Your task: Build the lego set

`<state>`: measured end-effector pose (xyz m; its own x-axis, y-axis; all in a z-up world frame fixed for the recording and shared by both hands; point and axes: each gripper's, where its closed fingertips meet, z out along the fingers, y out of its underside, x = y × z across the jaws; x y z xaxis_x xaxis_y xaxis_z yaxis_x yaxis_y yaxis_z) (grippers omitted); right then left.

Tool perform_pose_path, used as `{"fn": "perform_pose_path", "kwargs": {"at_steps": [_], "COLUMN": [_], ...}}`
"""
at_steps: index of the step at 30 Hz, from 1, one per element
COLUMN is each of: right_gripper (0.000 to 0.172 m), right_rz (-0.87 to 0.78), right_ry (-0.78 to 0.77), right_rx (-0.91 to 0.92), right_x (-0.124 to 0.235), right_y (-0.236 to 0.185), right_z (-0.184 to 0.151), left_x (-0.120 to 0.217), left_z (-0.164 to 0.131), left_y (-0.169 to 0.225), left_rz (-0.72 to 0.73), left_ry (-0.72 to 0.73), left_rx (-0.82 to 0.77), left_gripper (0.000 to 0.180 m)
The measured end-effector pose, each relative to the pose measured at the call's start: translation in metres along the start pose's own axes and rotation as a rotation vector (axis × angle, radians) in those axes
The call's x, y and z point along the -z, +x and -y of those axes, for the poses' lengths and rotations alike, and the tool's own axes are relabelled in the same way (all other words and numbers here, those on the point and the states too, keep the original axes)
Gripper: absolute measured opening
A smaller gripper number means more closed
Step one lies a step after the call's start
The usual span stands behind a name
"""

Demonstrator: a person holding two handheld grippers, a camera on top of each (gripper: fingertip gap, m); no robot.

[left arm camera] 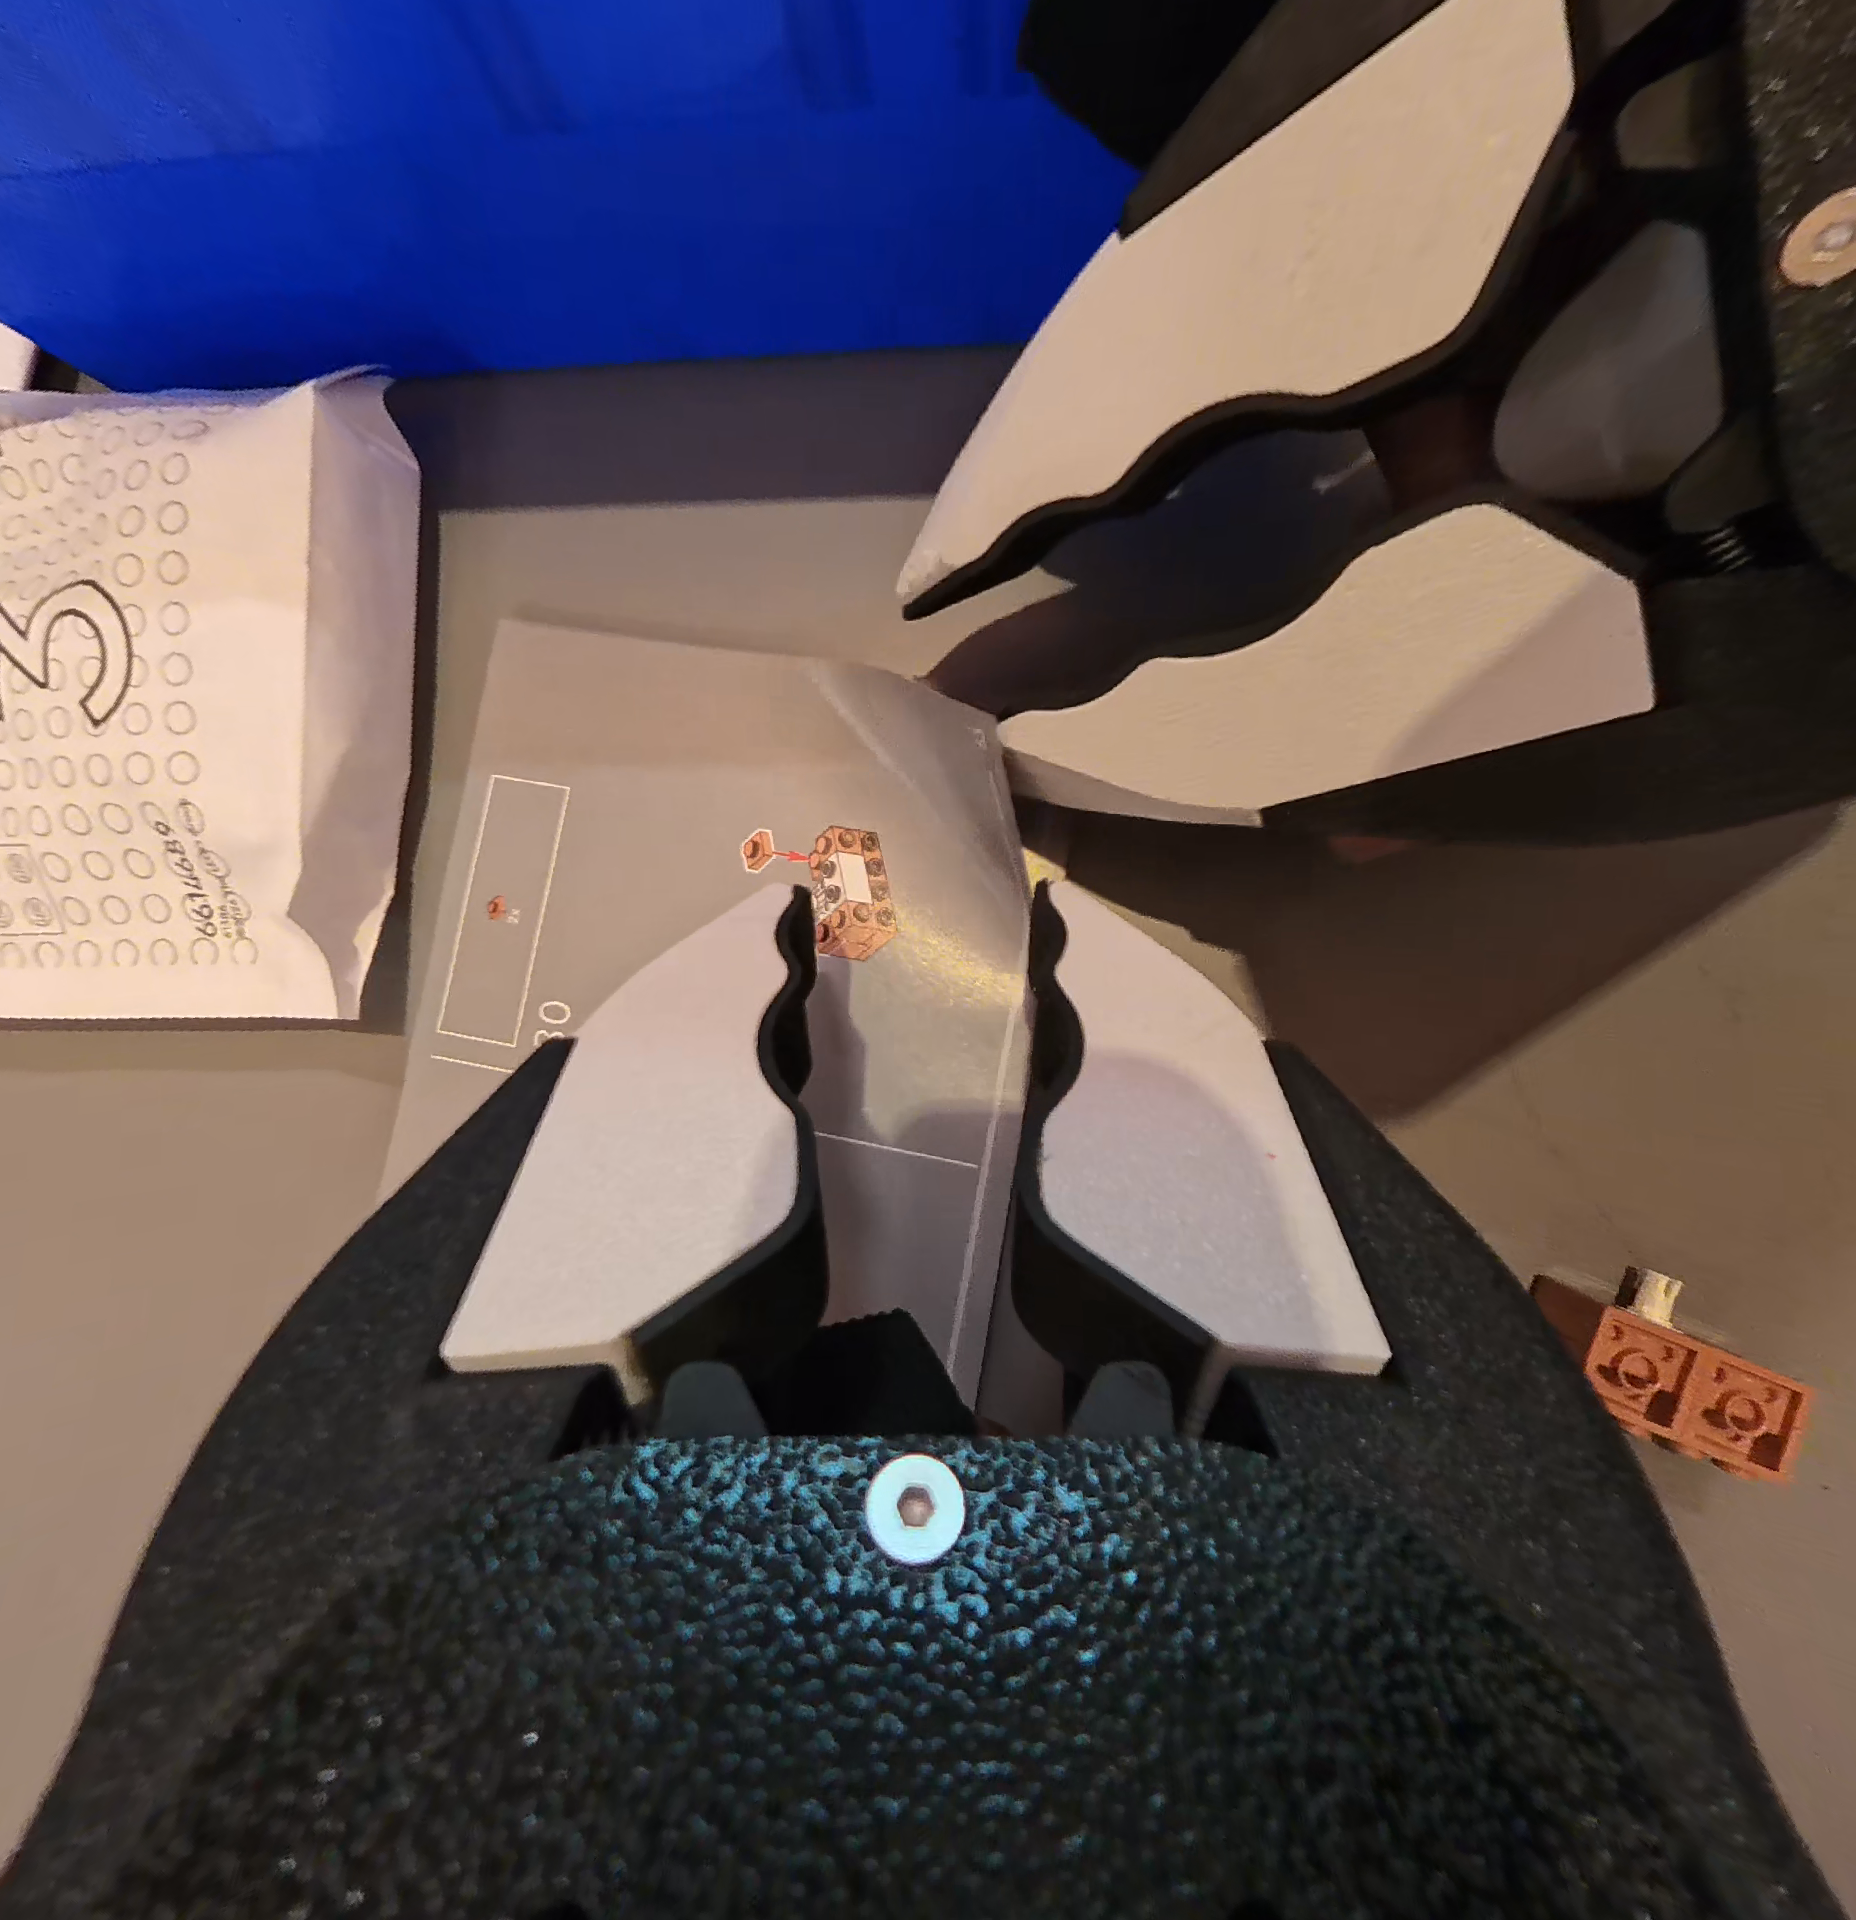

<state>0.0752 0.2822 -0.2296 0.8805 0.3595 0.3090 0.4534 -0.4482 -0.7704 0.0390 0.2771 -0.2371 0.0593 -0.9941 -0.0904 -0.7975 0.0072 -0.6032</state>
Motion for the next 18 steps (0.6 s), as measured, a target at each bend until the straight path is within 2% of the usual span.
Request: {"fn": "perform_pose_path", "kwargs": {"at_steps": [18], "right_gripper": [0.019], "right_rz": [0.080], "right_ry": [-0.013], "right_rx": [-0.012], "right_x": [0.004], "right_y": [-0.005], "right_z": [-0.007], "left_x": [-0.003], "left_z": [0.012], "left_y": [0.021], "left_rz": [0.039], "left_ry": [-0.007], "left_rx": [-0.104], "left_gripper": [0.038]}}
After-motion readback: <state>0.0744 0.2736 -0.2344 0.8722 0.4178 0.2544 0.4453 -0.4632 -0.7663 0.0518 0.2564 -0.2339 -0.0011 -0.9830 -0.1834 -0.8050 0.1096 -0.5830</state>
